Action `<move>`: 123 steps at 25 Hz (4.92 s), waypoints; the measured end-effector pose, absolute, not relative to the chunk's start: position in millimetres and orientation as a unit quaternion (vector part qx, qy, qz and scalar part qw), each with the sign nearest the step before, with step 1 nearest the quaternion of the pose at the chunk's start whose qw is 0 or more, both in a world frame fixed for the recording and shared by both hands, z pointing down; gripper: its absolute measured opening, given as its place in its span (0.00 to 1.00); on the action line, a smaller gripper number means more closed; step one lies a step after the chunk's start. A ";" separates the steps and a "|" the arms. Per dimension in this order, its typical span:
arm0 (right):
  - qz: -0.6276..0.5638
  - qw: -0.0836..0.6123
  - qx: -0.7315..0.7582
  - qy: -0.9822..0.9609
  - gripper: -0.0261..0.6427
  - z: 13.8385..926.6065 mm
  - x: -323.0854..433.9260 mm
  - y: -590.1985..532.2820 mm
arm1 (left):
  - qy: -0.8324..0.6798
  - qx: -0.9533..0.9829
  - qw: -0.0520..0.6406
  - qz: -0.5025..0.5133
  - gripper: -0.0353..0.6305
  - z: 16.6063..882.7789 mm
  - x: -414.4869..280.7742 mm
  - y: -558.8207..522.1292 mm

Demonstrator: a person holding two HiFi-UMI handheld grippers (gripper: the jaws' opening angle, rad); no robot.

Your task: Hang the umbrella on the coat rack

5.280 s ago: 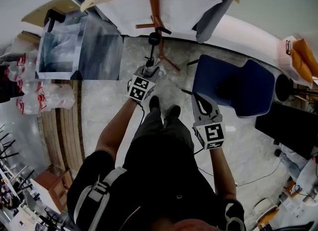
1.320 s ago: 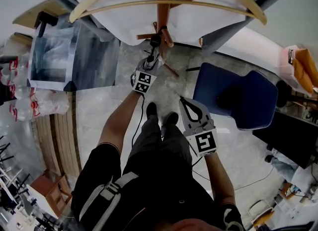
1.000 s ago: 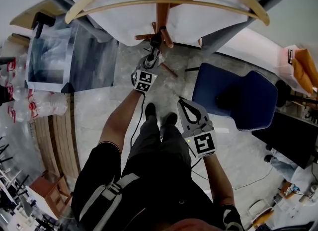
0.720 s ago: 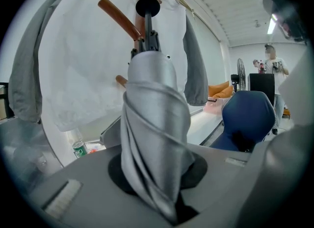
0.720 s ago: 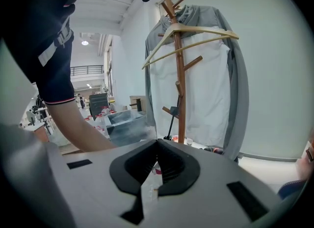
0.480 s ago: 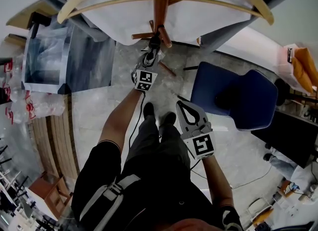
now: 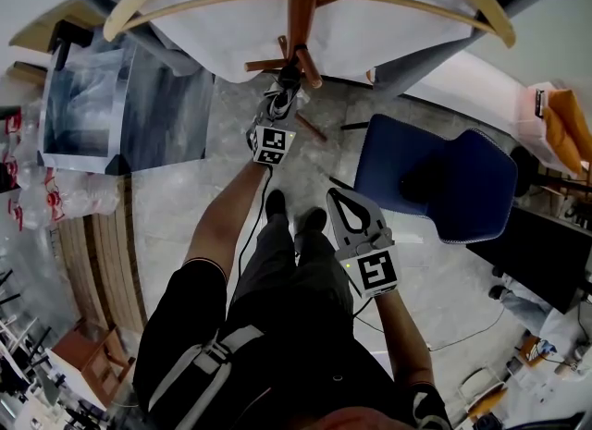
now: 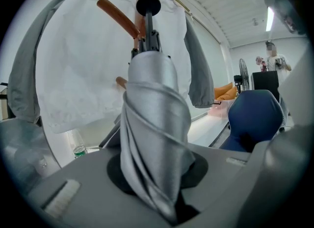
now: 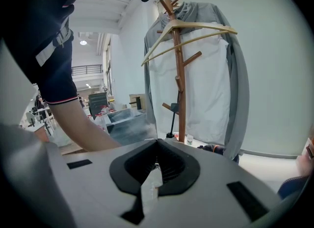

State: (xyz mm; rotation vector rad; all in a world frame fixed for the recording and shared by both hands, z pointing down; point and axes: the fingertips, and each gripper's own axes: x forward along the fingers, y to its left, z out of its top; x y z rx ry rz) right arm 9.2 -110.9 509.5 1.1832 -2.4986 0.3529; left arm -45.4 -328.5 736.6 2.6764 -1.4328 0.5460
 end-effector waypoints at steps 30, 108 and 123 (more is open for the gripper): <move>0.131 0.181 0.415 -0.882 0.04 512.0 11.8 -107.3 | -0.468 0.865 0.035 0.180 0.47 734.1 -47.4 -328.6; 0.113 0.163 0.452 -0.869 0.04 457.9 45.6 -68.4 | -0.417 0.904 0.021 0.091 0.66 543.5 -74.7 -178.3; 0.102 0.142 0.486 -0.856 0.04 437.1 64.1 -65.2 | -0.411 0.911 -0.009 0.035 0.38 464.4 -73.7 -144.8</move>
